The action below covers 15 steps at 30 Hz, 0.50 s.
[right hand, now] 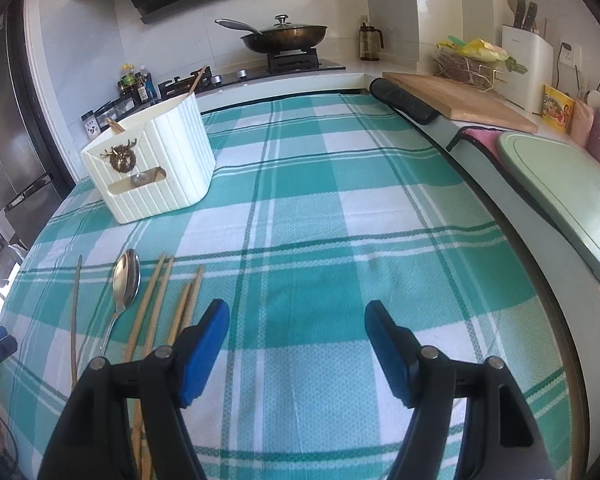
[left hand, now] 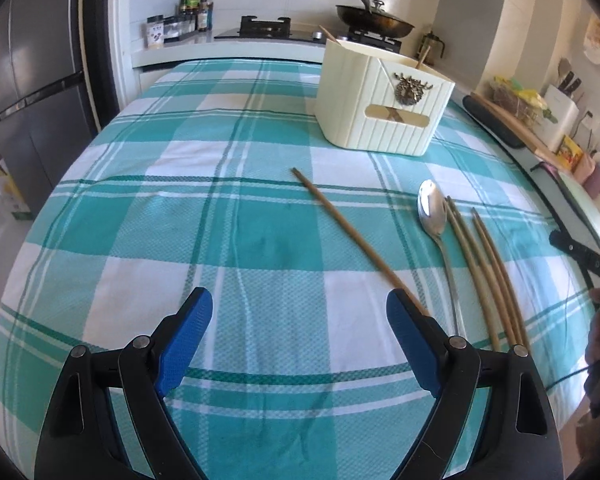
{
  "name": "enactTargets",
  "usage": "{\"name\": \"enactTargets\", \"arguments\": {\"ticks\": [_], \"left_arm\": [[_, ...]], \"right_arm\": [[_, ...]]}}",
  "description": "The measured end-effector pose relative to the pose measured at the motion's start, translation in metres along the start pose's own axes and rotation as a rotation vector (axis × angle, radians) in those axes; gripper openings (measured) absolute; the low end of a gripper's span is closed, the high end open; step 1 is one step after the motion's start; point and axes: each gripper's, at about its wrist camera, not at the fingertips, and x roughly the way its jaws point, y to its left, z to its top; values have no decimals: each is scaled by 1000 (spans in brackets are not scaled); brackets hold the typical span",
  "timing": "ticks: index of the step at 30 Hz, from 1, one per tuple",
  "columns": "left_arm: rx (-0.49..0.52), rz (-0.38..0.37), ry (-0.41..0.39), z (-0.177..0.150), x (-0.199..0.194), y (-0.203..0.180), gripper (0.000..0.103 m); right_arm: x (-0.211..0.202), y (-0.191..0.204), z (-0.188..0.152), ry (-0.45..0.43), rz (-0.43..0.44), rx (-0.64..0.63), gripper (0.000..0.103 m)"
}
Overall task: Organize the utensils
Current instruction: 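Withdraw both tools from the caddy back over the remaining utensils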
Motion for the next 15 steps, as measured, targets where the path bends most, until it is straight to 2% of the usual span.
{"name": "enactTargets", "arguments": {"ticks": [3,5,8,12,15], "left_arm": [[2,-4,31,-4,20,-9,90],[11,-8,55,-6,30,-15,90],[9,-19,48,-8,37,-18,90],[-43,-50,30,-7,37,-13,90],[-94,-52,19,-5,36,-8,90]], "right_arm": [[-4,8,-20,-29,10,-8,72],[1,12,-31,-5,11,2,72],[9,13,-42,61,38,29,72],[5,9,-48,57,9,34,72],[4,4,-52,36,20,72,72]]}}
